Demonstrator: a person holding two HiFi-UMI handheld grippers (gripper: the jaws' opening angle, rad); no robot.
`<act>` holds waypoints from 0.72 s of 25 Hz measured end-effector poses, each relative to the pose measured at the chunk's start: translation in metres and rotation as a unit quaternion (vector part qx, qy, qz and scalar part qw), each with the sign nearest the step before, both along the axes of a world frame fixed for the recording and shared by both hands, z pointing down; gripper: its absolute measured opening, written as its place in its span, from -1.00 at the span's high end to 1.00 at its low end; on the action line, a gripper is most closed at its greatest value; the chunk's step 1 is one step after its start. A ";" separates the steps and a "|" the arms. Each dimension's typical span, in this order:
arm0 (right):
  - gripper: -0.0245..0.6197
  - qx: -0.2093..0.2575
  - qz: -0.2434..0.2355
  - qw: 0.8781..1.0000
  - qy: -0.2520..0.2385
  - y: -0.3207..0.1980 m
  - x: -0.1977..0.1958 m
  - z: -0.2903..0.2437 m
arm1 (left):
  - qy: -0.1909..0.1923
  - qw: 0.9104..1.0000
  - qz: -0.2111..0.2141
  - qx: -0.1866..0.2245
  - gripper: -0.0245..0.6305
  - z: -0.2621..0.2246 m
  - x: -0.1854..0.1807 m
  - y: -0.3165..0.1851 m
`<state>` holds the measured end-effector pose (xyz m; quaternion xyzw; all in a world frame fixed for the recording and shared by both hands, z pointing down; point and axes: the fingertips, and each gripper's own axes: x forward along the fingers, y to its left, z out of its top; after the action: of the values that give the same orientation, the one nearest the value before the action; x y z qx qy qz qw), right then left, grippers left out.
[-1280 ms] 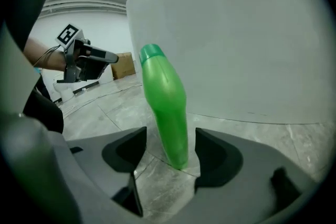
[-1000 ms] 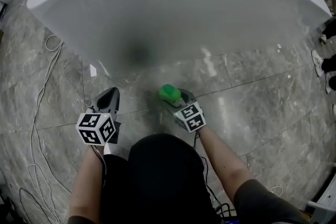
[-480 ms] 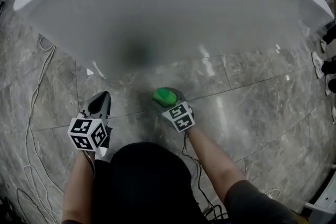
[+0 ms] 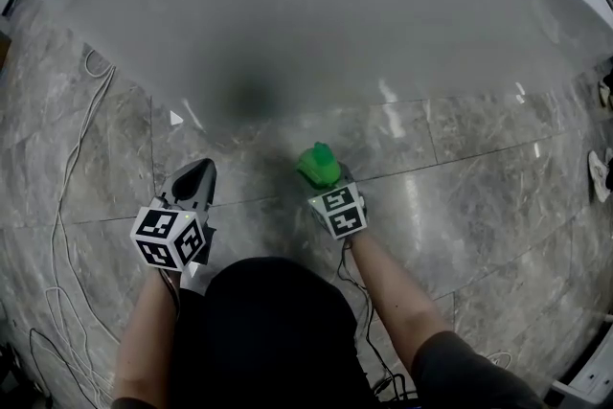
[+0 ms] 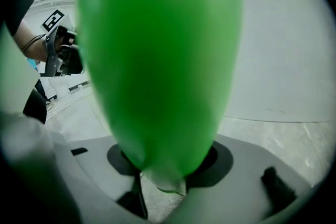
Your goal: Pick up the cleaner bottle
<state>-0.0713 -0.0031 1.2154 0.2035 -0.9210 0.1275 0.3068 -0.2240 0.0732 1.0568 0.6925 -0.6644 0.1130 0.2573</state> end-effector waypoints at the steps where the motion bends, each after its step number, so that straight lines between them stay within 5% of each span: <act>1: 0.29 -0.010 0.013 1.000 -0.004 -0.002 0.002 0.002 | 0.000 1.000 0.000 0.000 0.88 0.000 0.000 0.002; 9: 0.30 -0.132 0.129 0.977 -0.106 -0.019 0.016 -0.007 | -0.005 1.000 0.002 0.003 0.88 -0.004 -0.003 0.010; 18: 0.30 -0.195 0.137 0.943 -0.231 -0.008 0.004 -0.063 | 0.009 0.999 -0.013 0.029 0.88 -0.018 -0.015 0.022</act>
<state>-0.0674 -0.0113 1.1521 0.2284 -0.8869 0.3890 0.0995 -0.2394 0.0950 1.0385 0.6921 -0.6740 0.0841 0.2443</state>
